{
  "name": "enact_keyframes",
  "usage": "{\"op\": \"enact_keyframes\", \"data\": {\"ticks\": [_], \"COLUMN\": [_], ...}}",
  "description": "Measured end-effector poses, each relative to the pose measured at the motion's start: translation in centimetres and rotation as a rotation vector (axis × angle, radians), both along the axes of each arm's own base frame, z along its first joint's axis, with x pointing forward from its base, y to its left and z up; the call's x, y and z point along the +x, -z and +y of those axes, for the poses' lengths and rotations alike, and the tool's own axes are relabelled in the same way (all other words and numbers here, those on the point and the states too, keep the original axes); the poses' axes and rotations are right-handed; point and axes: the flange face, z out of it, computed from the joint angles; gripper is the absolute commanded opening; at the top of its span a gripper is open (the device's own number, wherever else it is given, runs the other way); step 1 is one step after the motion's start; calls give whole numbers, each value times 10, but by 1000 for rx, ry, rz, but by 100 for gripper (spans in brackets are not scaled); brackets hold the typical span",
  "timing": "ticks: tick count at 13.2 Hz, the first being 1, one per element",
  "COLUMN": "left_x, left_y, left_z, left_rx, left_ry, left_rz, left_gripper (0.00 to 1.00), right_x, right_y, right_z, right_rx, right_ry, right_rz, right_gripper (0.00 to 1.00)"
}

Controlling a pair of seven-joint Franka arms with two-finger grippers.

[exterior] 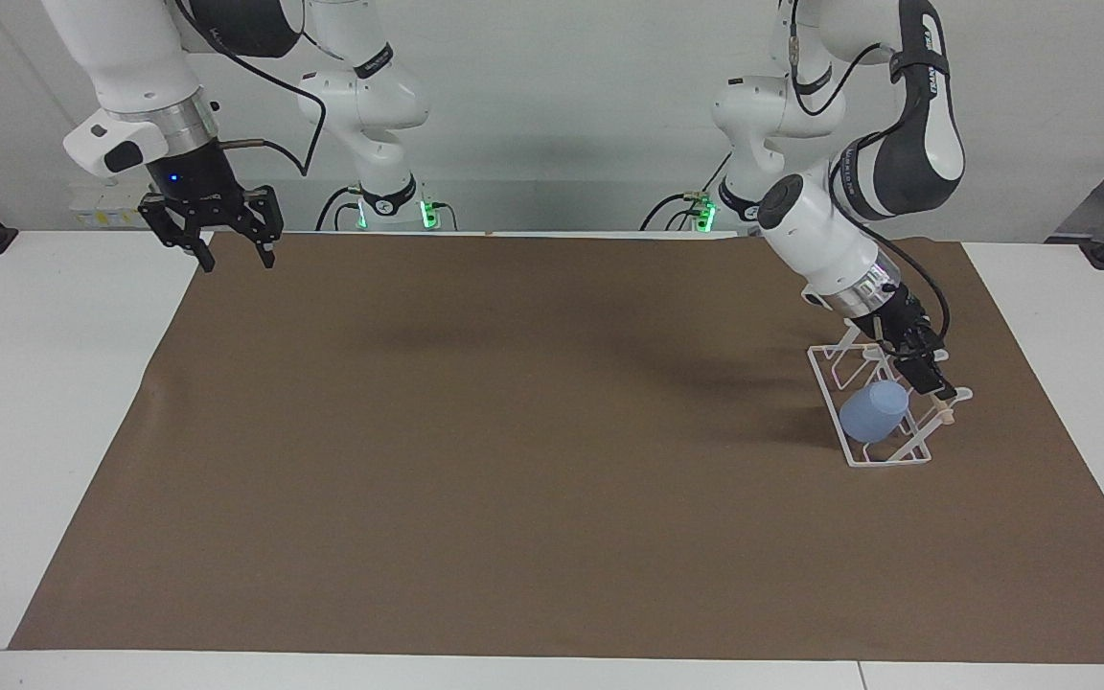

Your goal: Hang cup on cup holder

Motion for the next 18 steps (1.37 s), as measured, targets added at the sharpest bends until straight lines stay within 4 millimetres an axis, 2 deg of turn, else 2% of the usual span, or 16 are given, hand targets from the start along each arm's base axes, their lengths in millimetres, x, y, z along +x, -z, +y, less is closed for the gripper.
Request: {"op": "enact_keyframes", "data": {"ticks": [4,6,9,10,15,18], "left_x": [-1,-11,-43,-52,-82,-83], "left_y": [0,-2,-15,-22,-48,-66], "left_z": [0,-9,-50,-56,-76,-65], "left_rx": [7,23,-81,-120,-378,-560], "left_ry": [-17,-104,-323,-385,-690,-945], "left_rz": [-2,-30,-38,-44,-107,-170], "left_gripper": [100,100,100,100,100,100], "right_x": [-1,-2,-2,-2,-2,-2], "right_y": [-2,-2,-2,-2,-2,-2], "right_z": [2,1,-1,-2,-3,-3], "right_rx": [-4,-7,-7,-7,-5,3], "right_ry": [-7,-6,-1,0,19,84], "right_rz": [-3,-3,-3,-3,-4,-2], "right_gripper": [100,100,100,100,100,100]}}
